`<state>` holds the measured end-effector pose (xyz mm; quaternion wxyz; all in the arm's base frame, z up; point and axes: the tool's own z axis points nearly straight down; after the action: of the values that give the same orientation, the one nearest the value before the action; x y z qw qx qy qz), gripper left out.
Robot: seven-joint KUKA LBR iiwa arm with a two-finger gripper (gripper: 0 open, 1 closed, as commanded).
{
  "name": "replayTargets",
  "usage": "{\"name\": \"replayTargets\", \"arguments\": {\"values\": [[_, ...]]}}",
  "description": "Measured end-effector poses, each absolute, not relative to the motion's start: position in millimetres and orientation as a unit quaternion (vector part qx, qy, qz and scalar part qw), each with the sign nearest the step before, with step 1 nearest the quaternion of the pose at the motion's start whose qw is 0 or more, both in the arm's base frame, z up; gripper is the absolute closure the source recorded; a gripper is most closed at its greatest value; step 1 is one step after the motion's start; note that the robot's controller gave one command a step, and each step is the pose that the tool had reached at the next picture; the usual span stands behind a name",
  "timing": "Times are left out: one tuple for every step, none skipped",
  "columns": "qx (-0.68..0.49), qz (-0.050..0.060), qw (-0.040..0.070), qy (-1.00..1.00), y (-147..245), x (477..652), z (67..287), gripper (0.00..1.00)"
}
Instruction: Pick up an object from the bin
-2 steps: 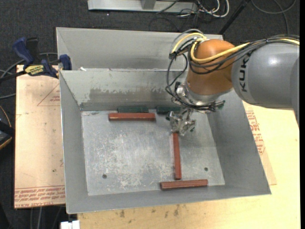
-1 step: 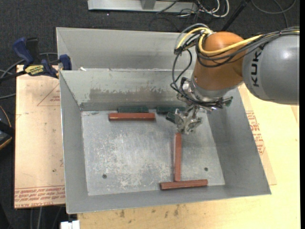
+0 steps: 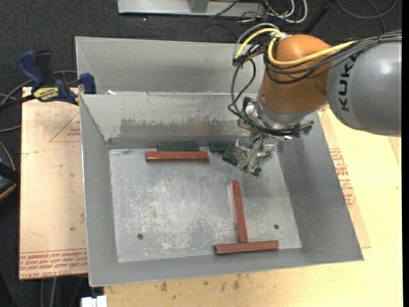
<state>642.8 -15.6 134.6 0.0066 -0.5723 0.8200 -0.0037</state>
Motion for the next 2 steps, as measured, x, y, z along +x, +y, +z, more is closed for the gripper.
{"name": "replayTargets", "arguments": {"values": [[-0.579,0.004,-0.003,0.815,-22,633.2,157,1.00],[-0.766,0.002,0.001,0.643,16,581.3,133,0.00]]}}
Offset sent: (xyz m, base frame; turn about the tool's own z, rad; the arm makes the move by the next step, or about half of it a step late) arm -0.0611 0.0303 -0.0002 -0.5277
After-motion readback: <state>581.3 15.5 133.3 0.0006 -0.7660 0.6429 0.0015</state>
